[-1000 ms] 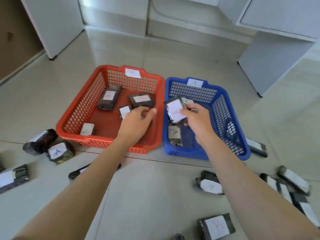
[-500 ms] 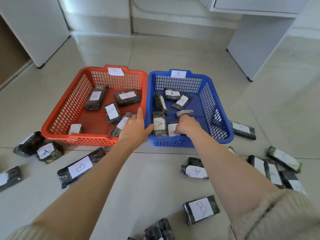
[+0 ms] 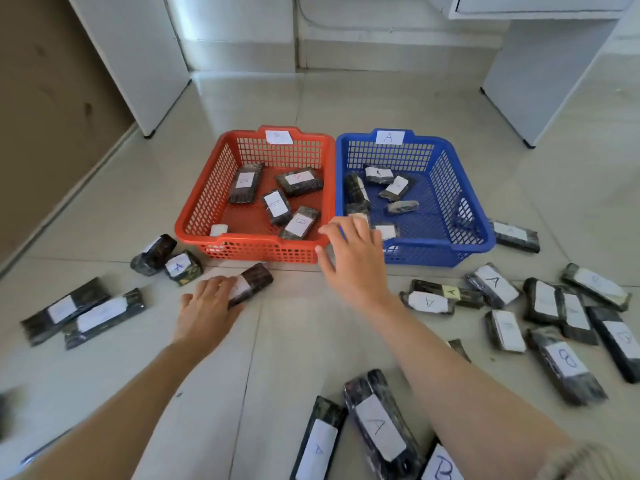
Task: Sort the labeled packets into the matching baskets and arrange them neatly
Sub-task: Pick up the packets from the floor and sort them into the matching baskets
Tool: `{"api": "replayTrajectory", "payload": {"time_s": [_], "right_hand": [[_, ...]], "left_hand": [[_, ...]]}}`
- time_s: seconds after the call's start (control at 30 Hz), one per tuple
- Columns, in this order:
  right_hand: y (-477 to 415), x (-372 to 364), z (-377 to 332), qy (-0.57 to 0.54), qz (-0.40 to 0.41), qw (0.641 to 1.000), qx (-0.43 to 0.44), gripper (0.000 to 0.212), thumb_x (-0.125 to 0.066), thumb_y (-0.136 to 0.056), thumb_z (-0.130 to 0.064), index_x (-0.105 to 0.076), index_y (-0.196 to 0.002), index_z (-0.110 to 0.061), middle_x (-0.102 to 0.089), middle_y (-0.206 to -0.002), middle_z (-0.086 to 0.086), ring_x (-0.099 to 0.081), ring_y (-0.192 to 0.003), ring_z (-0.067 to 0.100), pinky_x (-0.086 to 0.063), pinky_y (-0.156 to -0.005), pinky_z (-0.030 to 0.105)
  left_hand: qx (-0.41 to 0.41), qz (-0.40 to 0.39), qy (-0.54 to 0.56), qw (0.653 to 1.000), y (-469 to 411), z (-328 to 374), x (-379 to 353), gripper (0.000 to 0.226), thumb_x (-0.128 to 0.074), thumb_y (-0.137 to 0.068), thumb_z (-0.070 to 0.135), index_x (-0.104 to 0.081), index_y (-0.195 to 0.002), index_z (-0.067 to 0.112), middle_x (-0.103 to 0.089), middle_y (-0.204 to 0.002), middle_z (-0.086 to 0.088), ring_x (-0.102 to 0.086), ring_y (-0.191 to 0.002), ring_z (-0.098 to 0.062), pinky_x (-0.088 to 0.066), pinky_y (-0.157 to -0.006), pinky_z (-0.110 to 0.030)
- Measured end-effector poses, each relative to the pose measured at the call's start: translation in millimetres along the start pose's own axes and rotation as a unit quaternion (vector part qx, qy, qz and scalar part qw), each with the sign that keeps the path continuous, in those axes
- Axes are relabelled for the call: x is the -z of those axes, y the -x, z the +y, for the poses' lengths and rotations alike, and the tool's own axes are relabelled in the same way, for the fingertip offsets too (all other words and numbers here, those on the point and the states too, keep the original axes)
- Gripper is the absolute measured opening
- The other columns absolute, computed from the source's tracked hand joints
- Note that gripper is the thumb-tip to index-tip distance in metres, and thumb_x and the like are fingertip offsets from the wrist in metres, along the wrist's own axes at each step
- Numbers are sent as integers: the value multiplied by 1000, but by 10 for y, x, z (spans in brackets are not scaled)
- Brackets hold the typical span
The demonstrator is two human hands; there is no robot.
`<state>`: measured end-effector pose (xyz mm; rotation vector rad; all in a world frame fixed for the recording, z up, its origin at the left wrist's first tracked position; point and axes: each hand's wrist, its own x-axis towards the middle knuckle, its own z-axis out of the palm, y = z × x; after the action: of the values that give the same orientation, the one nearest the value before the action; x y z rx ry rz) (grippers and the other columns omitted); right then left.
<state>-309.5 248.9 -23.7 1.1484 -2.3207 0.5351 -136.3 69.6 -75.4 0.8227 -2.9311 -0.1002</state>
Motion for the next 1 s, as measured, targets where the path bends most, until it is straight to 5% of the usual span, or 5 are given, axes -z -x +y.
{"api": "replayTrajectory", "payload": {"time_s": [0.1,0.23,0.4,0.77,1.0], "right_hand": [[243,176,-111,-124,-106,985,-60,19,-58,-85,-31,-61,-95,-15,-62,-93,-1,-56,-91,20,-45,-75,33],[567,465,10,-129,-516,830,-167,39,-67,-75,-53,-58,-97,-21,-62,-99,-3,-57,-93,18,-42,-73,27],[733,778,25,-129,-673,696,-216,68,-80,-66,-49,-43,-117,-23,-51,-96,-4,-54,-79,14,-50,-66,30],[500,624,-32,-330,-341,814,-335,57,-84,-66,-32,-53,-111,-16,-61,-102,-1,-58,-91,14,-44,-70,24],[-666,217,-177,-589,-85,679,-430,29,-71,-83,-22,-62,-108,-9,-70,-105,9,-67,-98,25,-52,-92,46]], "left_hand": [[19,-128,-28,991,-40,34,131,68,-67,-81,40,-37,-138,16,-47,-130,-8,-44,-120,-29,-36,-98,-43],[67,-226,93,967,-56,342,225,67,-77,-70,35,-49,-124,9,-36,-111,-6,-51,-93,-26,-46,-81,-35],[49,-234,205,949,-12,651,383,62,-80,-68,29,-49,-118,11,-52,-99,-5,-53,-80,-19,-42,-59,-25],[50,39,404,913,-62,785,738,48,-82,-67,38,-58,-104,20,-61,-86,2,-62,-71,-20,-54,-57,-32],[268,162,327,891,-611,148,891,64,-65,-73,61,-54,-117,15,-66,-108,-8,-59,-103,-30,-38,-96,-43]]}}
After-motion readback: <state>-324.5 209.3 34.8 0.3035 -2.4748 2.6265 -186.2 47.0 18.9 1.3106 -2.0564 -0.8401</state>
